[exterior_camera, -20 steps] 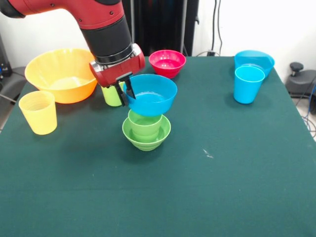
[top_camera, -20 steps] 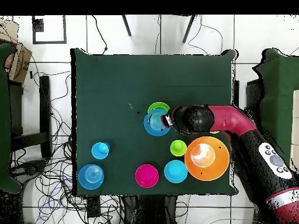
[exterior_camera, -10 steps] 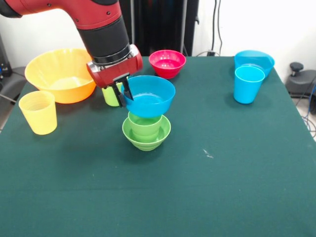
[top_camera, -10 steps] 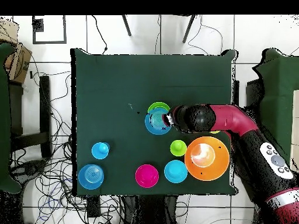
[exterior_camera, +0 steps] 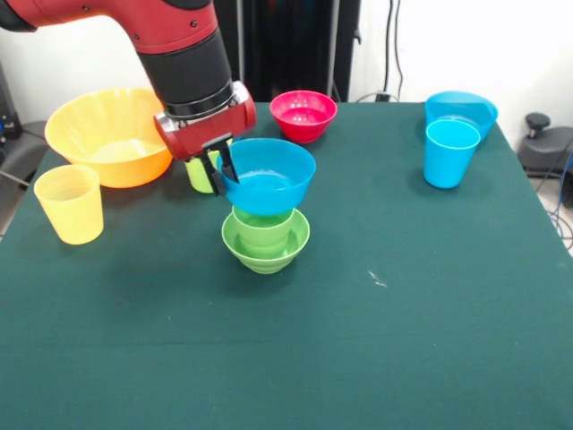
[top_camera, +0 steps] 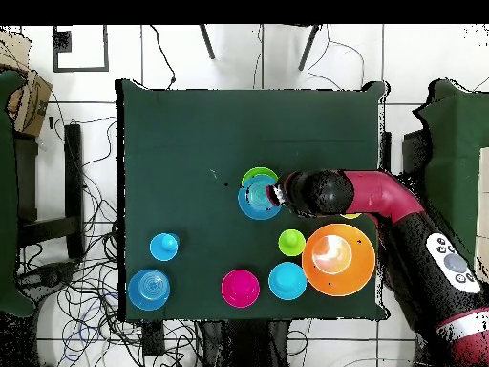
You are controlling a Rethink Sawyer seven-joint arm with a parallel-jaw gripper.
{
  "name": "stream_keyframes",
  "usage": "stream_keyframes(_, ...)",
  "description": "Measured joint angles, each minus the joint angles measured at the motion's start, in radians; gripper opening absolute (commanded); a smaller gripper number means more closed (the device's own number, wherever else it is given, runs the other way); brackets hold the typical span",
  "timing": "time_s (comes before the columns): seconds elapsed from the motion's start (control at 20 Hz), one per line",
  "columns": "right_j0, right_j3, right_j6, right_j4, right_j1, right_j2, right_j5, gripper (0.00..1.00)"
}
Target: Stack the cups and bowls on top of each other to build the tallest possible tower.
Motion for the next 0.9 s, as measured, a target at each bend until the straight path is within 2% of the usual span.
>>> stream_keyframes(0.9,0.007,-0.015,0.000,0.000,0.000,-0.002,0.000,0.00)
